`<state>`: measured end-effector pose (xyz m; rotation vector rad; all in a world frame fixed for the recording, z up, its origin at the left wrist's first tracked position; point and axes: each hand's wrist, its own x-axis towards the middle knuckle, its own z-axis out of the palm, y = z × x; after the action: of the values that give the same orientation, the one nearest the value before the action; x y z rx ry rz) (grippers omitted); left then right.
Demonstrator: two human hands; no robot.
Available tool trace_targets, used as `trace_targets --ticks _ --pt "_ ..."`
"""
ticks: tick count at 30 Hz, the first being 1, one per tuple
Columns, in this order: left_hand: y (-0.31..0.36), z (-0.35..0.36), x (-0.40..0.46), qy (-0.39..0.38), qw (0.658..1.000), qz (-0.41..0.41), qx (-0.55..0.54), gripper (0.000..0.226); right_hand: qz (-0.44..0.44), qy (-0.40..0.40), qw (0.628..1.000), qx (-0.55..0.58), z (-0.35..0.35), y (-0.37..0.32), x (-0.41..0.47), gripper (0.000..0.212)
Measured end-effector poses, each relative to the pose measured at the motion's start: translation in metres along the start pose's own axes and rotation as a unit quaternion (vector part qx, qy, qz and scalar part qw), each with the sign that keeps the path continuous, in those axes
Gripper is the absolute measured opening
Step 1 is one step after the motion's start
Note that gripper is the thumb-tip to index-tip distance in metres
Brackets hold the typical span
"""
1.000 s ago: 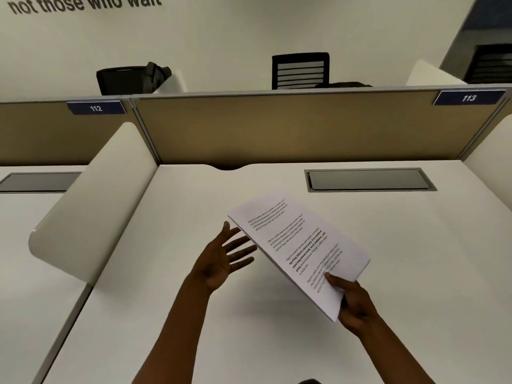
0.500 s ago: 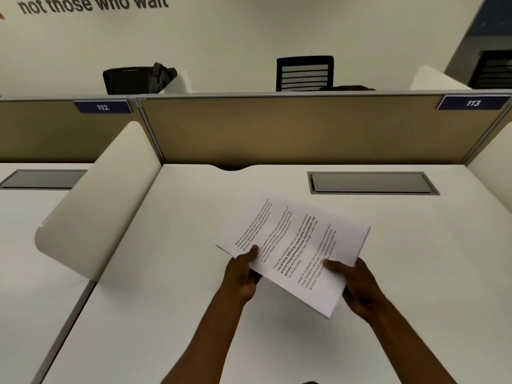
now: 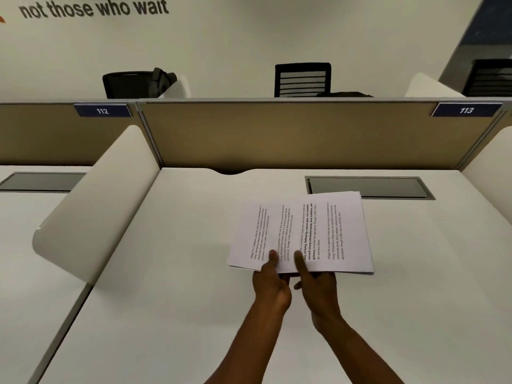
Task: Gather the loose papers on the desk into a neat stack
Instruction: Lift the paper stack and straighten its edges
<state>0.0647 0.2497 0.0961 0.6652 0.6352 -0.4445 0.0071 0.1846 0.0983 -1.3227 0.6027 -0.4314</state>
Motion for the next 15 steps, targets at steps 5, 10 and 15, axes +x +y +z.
trace_targets --ticks 5,10,15 --pt "-0.012 -0.016 -0.006 -0.04 0.997 -0.023 0.063 0.055 0.006 0.091 0.995 -0.038 -0.015 -0.007 0.026 0.037" --pt "0.017 -0.074 0.009 0.125 0.931 0.02 0.343 0.102 0.009 0.019 0.988 -0.15 -0.06 -0.025 0.054 0.012" --pt "0.073 -0.054 0.043 -0.039 0.827 0.188 0.528 0.087 -0.016 -0.17 0.953 -0.249 -0.069 -0.049 0.057 0.024"
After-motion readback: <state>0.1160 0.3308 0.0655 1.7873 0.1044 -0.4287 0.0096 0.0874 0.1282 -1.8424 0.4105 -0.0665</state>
